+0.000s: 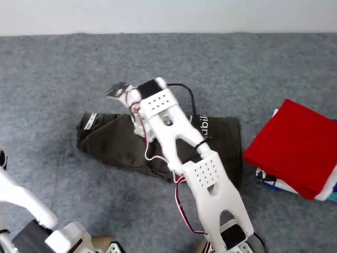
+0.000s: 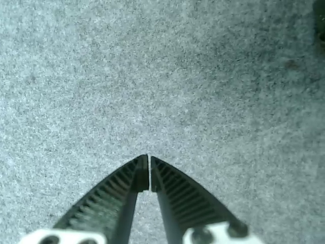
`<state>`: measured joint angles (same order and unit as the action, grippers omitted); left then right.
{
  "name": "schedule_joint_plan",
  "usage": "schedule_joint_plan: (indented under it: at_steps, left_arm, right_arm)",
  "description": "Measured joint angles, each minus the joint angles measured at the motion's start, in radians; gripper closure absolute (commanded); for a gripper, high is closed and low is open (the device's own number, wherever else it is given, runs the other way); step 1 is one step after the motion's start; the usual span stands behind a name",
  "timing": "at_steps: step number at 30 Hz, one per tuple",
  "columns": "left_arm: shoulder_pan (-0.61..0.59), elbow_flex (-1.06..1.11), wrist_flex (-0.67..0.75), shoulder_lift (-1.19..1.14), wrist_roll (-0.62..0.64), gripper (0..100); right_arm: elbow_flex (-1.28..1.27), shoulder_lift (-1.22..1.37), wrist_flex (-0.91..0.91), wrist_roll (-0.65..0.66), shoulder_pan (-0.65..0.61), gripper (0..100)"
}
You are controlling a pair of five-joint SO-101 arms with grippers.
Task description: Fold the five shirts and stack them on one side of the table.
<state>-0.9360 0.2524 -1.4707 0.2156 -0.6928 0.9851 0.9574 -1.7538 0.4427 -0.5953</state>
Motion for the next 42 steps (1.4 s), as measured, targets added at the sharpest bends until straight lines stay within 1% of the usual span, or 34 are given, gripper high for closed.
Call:
schedule_joint_plan:
  at_steps: [5, 9, 17, 22, 26, 28, 31, 34, 38, 42]
  left_arm:
    - [0.000, 0.000, 0.000, 0.000, 0.000, 99]
    - [0.000, 0.000, 0.000, 0.000, 0.000, 99]
    - [0.000, 0.000, -0.064, 0.000, 0.000, 99]
    - [0.000, 0.000, -0.112, 0.000, 0.000, 99]
    - [0.000, 0.000, -0.140, 0.023, 0.000, 99]
    - [0.000, 0.000, -0.147, 0.068, 0.000, 99]
    - [0.000, 0.000, -0.152, 0.153, 0.000, 99]
    - [0.000, 0.000, -0.172, 0.245, 0.000, 99]
    - [0.000, 0.000, -0.219, 0.328, 0.000, 99]
    - [0.000, 0.000, -0.256, 0.358, 0.000, 99]
  right_arm:
    - [0.011, -0.035, 0.000, 0.000, -0.018, 98.9]
    - [0.011, -0.077, 0.000, -0.003, -0.069, 98.9]
    - [-0.199, -0.078, 0.000, -0.003, -0.080, 98.9]
    - [-0.212, -0.106, 0.000, -0.014, -0.069, 99.0]
    - [-0.224, -0.253, 0.000, -0.095, -0.068, 99.0]
    - [-0.272, -0.347, 0.000, -0.146, -0.068, 99.0]
    - [-0.411, -0.497, 0.000, -0.198, -0.068, 99.0]
    - [-0.589, -0.646, 0.000, -0.213, -0.052, 99.0]
    - [-0.787, -0.827, 0.000, -0.215, 0.028, 99.0]
    - [-0.930, -0.970, 0.000, -0.215, 0.149, 99.0]
